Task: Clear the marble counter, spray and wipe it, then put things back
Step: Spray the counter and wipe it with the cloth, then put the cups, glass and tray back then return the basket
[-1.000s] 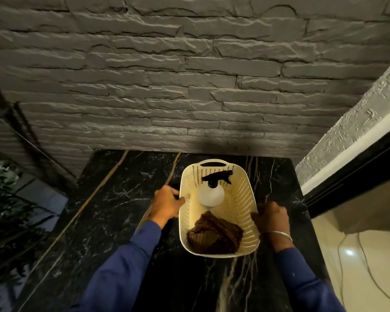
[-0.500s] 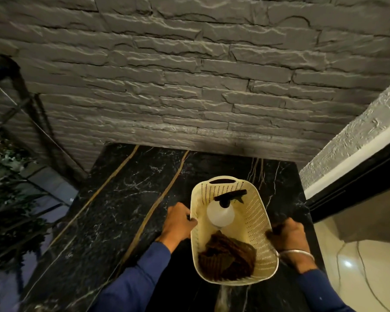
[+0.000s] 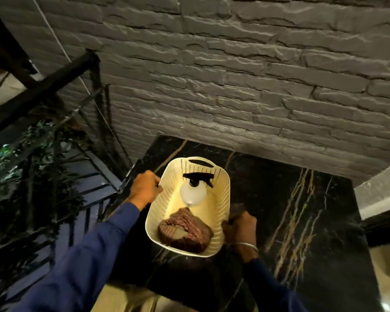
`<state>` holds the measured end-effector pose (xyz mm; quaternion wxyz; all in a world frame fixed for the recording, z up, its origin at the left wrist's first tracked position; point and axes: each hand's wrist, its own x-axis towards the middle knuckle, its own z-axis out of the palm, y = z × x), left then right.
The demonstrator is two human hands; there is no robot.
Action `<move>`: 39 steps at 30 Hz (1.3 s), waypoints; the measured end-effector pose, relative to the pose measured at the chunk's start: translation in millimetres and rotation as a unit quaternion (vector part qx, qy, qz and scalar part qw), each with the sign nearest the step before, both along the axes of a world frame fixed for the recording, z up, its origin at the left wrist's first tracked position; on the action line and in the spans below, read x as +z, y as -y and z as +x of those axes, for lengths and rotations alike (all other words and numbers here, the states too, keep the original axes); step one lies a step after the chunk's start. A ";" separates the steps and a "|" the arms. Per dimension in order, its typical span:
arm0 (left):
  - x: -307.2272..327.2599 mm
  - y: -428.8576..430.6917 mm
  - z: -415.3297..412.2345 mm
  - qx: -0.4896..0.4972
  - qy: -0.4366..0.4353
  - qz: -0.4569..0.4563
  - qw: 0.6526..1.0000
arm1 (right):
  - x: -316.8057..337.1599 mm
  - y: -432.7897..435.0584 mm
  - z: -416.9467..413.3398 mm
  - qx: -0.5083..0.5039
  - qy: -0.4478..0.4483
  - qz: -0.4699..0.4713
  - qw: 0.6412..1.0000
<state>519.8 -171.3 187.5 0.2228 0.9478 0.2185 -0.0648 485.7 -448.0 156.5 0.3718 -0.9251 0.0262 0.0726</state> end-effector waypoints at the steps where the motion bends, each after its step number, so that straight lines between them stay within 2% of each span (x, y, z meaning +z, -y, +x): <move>1: 1.6 -11.2 -1.0 0.005 0.001 0.009 1.000 | -1.5 -14.1 -0.3 -0.004 0.006 0.008 1.000; 9: -7.4 -72.1 -19.4 0.028 -0.005 0.039 0.999 | -8.8 -89.7 -18.8 -0.013 -0.042 0.016 0.999; 25: -31.5 -89.3 -33.0 0.048 -0.013 0.031 0.998 | -26.9 -109.5 -33.2 -0.012 -0.052 -0.029 0.998; 27: -30.7 -88.5 -35.7 0.047 -0.009 0.018 0.999 | -20.6 -107.4 -32.2 0.000 -0.062 -0.050 0.997; 29: -27.3 -90.8 -41.5 0.049 0.006 0.002 0.999 | -9.1 -106.4 -35.3 0.029 -0.058 -0.118 0.991; 31: -19.5 -100.8 -55.2 0.062 0.054 -0.002 0.997 | 7.3 -110.8 -42.5 0.039 -0.005 -0.164 0.986; 34: -8.9 -127.9 -97.4 0.083 0.141 -0.039 0.986 | 36.1 -142.5 -59.3 0.072 0.140 -0.107 0.982; 36: -6.0 -146.0 -135.4 0.082 0.145 -0.054 0.985 | 46.1 -175.8 -72.5 0.143 0.213 -0.057 0.965; 39: -14.9 -174.7 -195.3 0.103 0.103 -0.061 0.987 | 44.0 -232.1 -96.9 0.233 0.238 -0.034 0.942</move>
